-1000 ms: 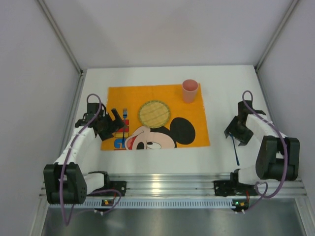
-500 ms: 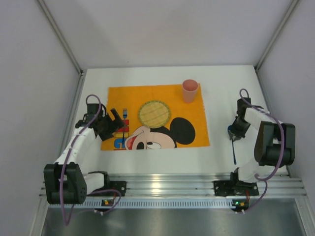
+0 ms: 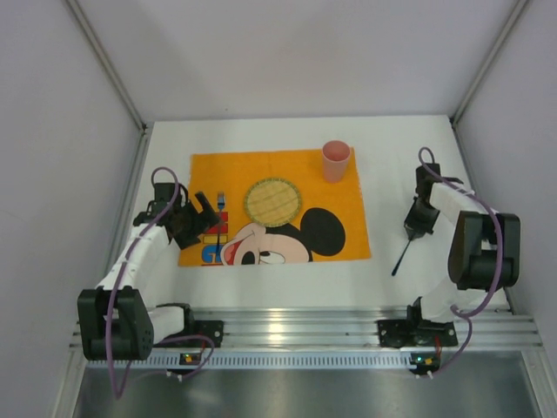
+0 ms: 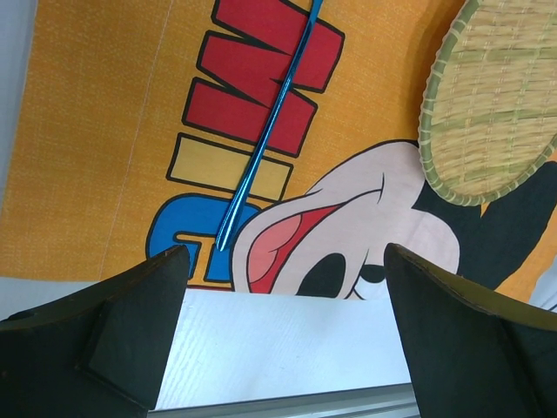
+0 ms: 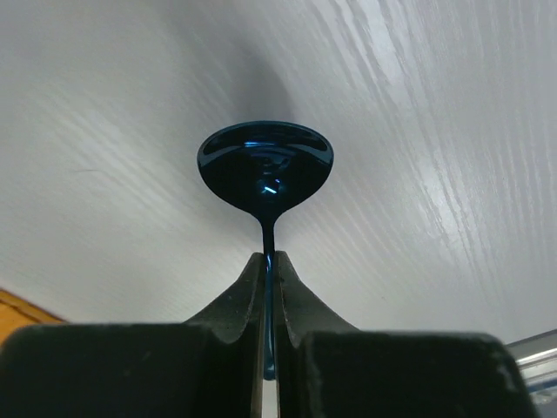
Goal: Set the dinner table for one person
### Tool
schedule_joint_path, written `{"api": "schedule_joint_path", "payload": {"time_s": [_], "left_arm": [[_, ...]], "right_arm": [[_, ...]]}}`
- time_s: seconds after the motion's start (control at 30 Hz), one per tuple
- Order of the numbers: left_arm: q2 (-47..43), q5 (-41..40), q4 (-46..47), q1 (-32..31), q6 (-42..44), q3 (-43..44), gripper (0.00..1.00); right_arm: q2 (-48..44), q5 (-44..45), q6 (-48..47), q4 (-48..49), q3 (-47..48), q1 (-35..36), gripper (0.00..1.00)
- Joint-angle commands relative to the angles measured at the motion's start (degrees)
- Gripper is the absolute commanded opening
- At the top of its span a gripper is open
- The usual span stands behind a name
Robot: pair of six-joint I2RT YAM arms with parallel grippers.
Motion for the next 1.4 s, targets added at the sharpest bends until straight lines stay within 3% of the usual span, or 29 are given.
{"api": "schedule_joint_path", "payload": {"time_s": [0.0, 0.17, 0.3, 0.67, 0.97, 1.07, 1.1, 1.13, 1.27, 1.37], "left_arm": [[0.8, -0.4, 2.0, -0.1, -0.3, 2.8, 0.99], [2.4, -0.3, 0.8, -0.1, 0.0, 5.7, 0.99], [2.7, -0.7, -0.4, -0.1, 0.3, 7.5, 0.99], [0.1, -2.9, -5.0, 0.0, 1.5, 10.6, 0.99], [-2.0, -3.8, -6.6, -0.1, 1.4, 10.2, 0.99], [-2.0, -3.6, -6.5, -0.1, 0.8, 10.3, 0.99], [-2.0, -3.6, -6.5, -0.1, 0.8, 10.3, 0.99], [-2.0, -3.6, -6.5, -0.1, 0.6, 10.3, 0.99], [-2.2, -3.6, -6.5, 0.0, 0.1, 10.2, 0.99], [-2.6, -3.7, -6.7, -0.1, -0.1, 10.2, 0.99]], "right_arm": [[-3.4, 1.8, 0.3, 0.8, 9.3, 7.9, 0.00], [-2.2, 1.0, 3.9, -2.9, 19.0, 23.1, 0.00], [3.4, 0.4, 8.0, -1.7, 23.9, 29.9, 0.00], [20.1, -0.8, 9.5, 0.2, 34.9, 35.7, 0.00], [23.6, -1.3, 9.0, 0.2, 39.0, 38.2, 0.01], [22.7, -0.9, 9.0, -0.8, 38.8, 38.8, 0.18], [22.4, -0.8, 9.1, -0.9, 38.4, 38.9, 0.45], [21.9, -0.5, 9.2, -0.9, 37.2, 39.1, 0.51], [18.4, 0.6, 9.0, -1.0, 34.8, 39.6, 0.66], [14.6, 1.4, 8.4, -1.4, 34.2, 40.2, 0.69]]}}
